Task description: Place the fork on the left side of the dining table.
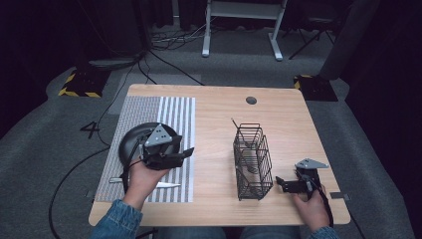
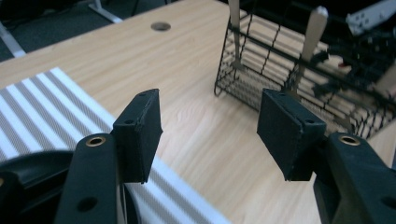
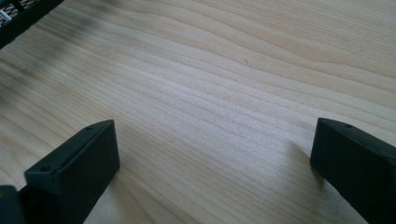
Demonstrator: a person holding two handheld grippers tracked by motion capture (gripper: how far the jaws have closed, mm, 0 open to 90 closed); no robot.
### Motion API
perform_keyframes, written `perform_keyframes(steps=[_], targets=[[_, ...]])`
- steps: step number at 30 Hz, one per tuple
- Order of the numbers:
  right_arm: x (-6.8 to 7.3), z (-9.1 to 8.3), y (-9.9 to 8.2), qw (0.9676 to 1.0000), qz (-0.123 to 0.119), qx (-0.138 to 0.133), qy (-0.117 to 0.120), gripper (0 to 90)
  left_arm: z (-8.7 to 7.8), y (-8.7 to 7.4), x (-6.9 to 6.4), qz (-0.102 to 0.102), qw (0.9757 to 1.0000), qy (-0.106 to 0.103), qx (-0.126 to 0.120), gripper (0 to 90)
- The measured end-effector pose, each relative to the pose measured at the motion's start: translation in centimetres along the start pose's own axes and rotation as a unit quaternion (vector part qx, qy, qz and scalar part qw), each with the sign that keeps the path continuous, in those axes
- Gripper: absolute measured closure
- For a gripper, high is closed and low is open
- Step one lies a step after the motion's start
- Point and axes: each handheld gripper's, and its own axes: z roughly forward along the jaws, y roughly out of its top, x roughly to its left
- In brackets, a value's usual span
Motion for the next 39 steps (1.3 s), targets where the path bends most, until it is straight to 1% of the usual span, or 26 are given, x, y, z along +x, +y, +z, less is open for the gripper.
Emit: perform_keyframes(steps=[1,2,4,5,6,7,8,11,12,13,14,16,21,23,26,28,30,32,34,36,38,39], targets=[[0.0,0.0,0.0,1.0,0.0,0.0,0.0,1.1,0.7,0.6,-0.1,0.007,0.9999,-0.002,0.007,40.7],[0.0,0.0,0.0,1.0,0.0,0.0,0.0,1.1,0.7,0.6,-0.1,0.007,0.9999,-0.002,0.007,40.7],[0.0,0.0,0.0,1.0,0.0,0.0,0.0,1.2,1.7,1.5,-0.2,0.017,0.9998,-0.003,0.013,40.7],[0.0,0.0,0.0,1.0,0.0,0.0,0.0,1.2,1.7,1.5,-0.2,0.017,0.9998,-0.003,0.013,40.7],[0.0,0.0,0.0,1.0,0.0,0.0,0.0,1.2,2.3,2.2,-0.2,0.018,0.9997,-0.008,0.015,40.7],[0.0,0.0,0.0,1.0,0.0,0.0,0.0,1.2,2.3,2.2,-0.2,0.018,0.9997,-0.008,0.015,40.7],[0.0,0.0,0.0,1.0,0.0,0.0,0.0,1.2,2.9,3.0,-0.2,0.018,0.9996,-0.014,0.014,40.6],[0.0,0.0,0.0,1.0,0.0,0.0,0.0,1.5,3.8,3.9,-0.1,0.017,0.9994,-0.024,0.016,40.6],[0.0,0.0,0.0,1.0,0.0,0.0,0.0,1.7,3.8,3.9,-0.1,0.017,0.9994,-0.024,0.016,40.6],[0.0,0.0,0.0,1.0,0.0,0.0,0.0,1.7,4.2,4.1,0.0,0.016,0.9994,-0.026,0.014,40.6],[0.0,0.0,0.0,1.0,0.0,-0.001,0.0,1.8,4.8,4.4,0.1,0.017,0.9993,-0.03,0.018,40.6],[0.0,0.0,0.0,1.0,0.0,-0.001,0.0,1.8,5.7,4.7,0.1,0.019,0.9992,-0.029,0.019,40.5],[0.0,0.0,0.0,1.0,0.0,-0.001,0.0,1.9,7.2,5.7,0.3,0.016,0.9987,-0.044,0.018,39.8],[0.0,-0.1,0.0,1.0,-0.004,-0.002,0.001,3.3,7.8,5.9,0.3,0.016,0.9986,-0.047,0.019,39.6],[0.1,-0.2,-0.1,0.9999,-0.008,-0.005,0.006,5.5,8.7,6.3,0.1,0.027,0.9984,-0.044,0.024,38.1],[0.1,-0.2,-0.1,0.9999,-0.008,-0.005,0.007,5.7,9.1,6.4,-0.1,0.024,0.9984,-0.048,0.019,37.3],[0.1,-0.2,-0.1,0.9999,-0.008,-0.006,0.007,5.7,9.6,6.7,-0.2,0.017,0.998,-0.057,0.022,36.9],[0.1,-0.2,-0.1,0.9999,-0.008,-0.006,0.007,5.7,10.1,7.0,-0.2,0.016,0.9977,-0.062,0.021,37.3],[0.1,-0.2,-0.1,0.9999,-0.008,-0.006,0.007,5.7,10.6,7.2,-0.2,0.019,0.9975,-0.064,0.023,38.4],[0.1,-0.2,-0.1,0.9999,-0.008,-0.006,0.007,5.7,11.1,7.3,-0.4,0.015,0.9973,-0.067,0.023,39.2],[0.1,-0.2,-0.1,0.9999,-0.008,-0.006,0.007,5.7,11.6,7.4,-0.5,0.01,0.9969,-0.072,0.031,40.6],[0.1,-0.2,-0.1,0.9999,-0.008,-0.006,0.007,5.7,11.9,7.4,-0.6,0.006,0.9971,-0.069,0.032,40.6]])
